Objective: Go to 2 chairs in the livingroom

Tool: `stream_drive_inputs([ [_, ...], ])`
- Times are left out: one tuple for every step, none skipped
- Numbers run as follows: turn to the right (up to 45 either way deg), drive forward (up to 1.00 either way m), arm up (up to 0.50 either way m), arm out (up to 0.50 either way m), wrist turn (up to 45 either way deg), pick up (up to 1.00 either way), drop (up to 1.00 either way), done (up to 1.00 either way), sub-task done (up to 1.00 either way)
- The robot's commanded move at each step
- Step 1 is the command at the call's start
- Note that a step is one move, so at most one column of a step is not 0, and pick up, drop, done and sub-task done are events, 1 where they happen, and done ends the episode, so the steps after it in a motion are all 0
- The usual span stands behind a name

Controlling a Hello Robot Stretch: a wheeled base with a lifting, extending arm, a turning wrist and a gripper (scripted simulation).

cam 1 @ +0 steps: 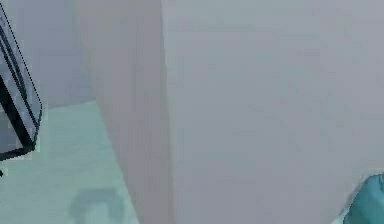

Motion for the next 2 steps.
stream_drive_inputs([
  [45.0, 0.0, 0.0, 0.0, 0.0, 0.0, 0.0, 0.0, 0.0],
  [45.0, 0.0, 0.0, 0.0, 0.0, 0.0, 0.0, 0.0, 0.0],
])
